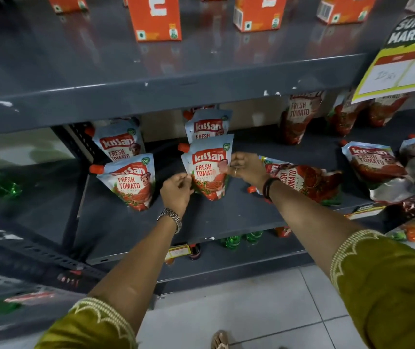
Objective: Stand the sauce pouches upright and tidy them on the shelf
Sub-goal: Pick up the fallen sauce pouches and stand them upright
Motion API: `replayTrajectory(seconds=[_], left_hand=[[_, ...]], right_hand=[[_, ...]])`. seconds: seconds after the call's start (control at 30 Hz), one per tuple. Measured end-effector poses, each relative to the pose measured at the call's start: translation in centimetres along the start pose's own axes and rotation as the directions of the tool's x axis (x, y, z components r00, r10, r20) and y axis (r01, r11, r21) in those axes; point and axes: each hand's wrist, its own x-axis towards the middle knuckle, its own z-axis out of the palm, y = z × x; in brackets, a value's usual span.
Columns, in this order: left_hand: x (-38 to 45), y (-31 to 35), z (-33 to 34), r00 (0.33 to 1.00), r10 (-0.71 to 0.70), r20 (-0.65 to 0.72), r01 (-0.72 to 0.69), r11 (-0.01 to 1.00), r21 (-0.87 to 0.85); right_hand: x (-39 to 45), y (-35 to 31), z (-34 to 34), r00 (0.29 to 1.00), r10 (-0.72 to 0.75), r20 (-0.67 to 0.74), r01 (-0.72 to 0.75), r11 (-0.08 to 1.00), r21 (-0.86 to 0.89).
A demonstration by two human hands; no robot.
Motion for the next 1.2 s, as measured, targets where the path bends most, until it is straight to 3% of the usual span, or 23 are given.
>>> replayTrajectory(seconds=[0.1,0.23,0.33,0.4,0.5,0.6,0.73,0.9,1.03,1.2], left_hand=[[-0.8,-0.9,0.3,1.0,-0.022,0.018,0.024,0.997,-0.067],[-2.4,-2.4,0.4,0.985,-0.172,-0.022,0.165,0.969,-0.185],[-5.3,-2.5,2.5,0.962,-0.272,-0.01,0.265,0.944,-0.196],[-7.7,-2.0,5.7,0.931,-0.349,0.109,0.361,0.923,-0.136],[-10.3,-1.1,12.0,0.832,-0.418,0.364,0.465,0.884,-0.046],[-11.7,-0.3,17.8,0.807,-0.401,0.433,0.468,0.882,-0.055],[-12.5,-0.1,22.8,0.912,-0.344,0.222,0.367,0.927,-0.073],[-12.2,2.7,25.3,0.984,-0.162,0.07,0.165,0.985,-0.048],[-10.1,6.4,27.3,0.999,0.006,-0.046,-0.009,0.997,-0.072],[-8.0,8.8,29.5,0.992,0.056,-0.113,-0.06,0.998,-0.027]], right_hand=[[-0.6,0.6,-2.4,0.997,0.005,0.073,0.002,0.994,-0.107],[-0.8,2.2,-8.1,0.998,-0.051,-0.04,0.018,0.809,-0.588],[0.0,4.9,-13.5,0.987,0.104,-0.126,-0.163,0.693,-0.703],[1.4,7.2,-16.4,0.967,0.222,-0.127,-0.237,0.59,-0.772],[3.3,9.5,-18.9,0.942,0.335,-0.013,-0.234,0.631,-0.74],[2.2,7.6,-19.8,0.934,0.351,0.058,-0.228,0.714,-0.662],[1.2,8.9,-21.9,0.938,0.327,0.115,-0.216,0.811,-0.544],[-0.3,9.4,-25.4,1.0,-0.022,0.008,0.023,0.894,-0.448],[0.5,7.3,-27.9,0.972,-0.201,-0.118,0.146,0.919,-0.366],[2.0,8.1,-29.2,0.967,-0.216,-0.133,0.155,0.917,-0.367]])
